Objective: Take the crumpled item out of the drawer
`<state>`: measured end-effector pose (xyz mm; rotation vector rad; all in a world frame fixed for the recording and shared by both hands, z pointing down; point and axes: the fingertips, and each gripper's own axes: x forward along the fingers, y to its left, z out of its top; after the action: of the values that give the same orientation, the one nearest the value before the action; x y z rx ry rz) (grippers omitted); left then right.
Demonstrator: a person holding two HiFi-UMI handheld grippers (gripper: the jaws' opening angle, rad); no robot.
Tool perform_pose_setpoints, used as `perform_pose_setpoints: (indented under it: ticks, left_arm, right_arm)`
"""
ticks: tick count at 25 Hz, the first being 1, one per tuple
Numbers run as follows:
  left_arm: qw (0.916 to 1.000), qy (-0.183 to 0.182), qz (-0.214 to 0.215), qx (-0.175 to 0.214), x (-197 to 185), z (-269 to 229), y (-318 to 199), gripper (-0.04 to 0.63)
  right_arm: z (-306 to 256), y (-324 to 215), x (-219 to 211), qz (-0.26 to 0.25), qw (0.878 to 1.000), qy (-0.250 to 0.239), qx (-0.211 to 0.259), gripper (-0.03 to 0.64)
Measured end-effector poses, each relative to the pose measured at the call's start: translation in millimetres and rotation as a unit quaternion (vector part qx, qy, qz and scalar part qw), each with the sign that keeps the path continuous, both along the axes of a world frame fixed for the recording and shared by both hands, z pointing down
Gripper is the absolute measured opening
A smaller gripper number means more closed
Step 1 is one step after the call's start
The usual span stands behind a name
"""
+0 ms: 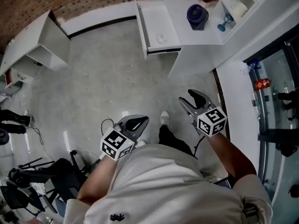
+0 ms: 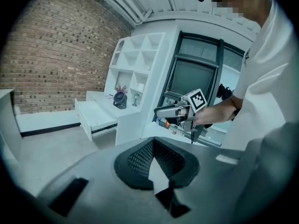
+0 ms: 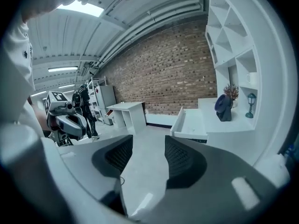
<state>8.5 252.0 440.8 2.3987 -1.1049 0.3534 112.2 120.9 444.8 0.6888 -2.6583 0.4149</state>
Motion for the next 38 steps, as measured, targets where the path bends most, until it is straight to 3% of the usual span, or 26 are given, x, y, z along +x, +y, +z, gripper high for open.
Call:
perform_pose_setpoints:
  ticks: [7, 13, 22, 29, 38]
  left_arm:
    - [0.9995, -0.014, -0.029, -0.002, 11.2, -5.1, -114.6, 0.005]
    - [0.9986, -0.018, -0.049, -0.005, 25.3, 0.9, -183.2, 0.005]
    - [0.9987, -0.018, -0.048, -0.006, -0.7, 5.2, -246.4, 0.005]
    - [0.9999, -0.013, 0.003, -0.004, -42.1, 13.9, -309.4, 0.005]
    - [0.9974, -0.008, 0.069, -0.02, -118.0, 23.7, -392.9, 0.005]
  right_arm:
    - [10.9, -109.2, -13.9, -0.053, 0.999, 0.003, -0.003, 0.224]
    - [33.8, -178.2, -20.3, -0.097, 0.995, 0.016, -0.001, 0.222]
    - [63.6, -257.0, -62.4, -0.086, 0.996, 0.029, -0.003, 0.216]
    - [94.4, -317.3, -106.5, -0.049, 0.997, 0.061, -0.001, 0.201]
    - [147.6, -399.1, -167.5, -0.008, 0.991, 0.128, -0.032, 0.196]
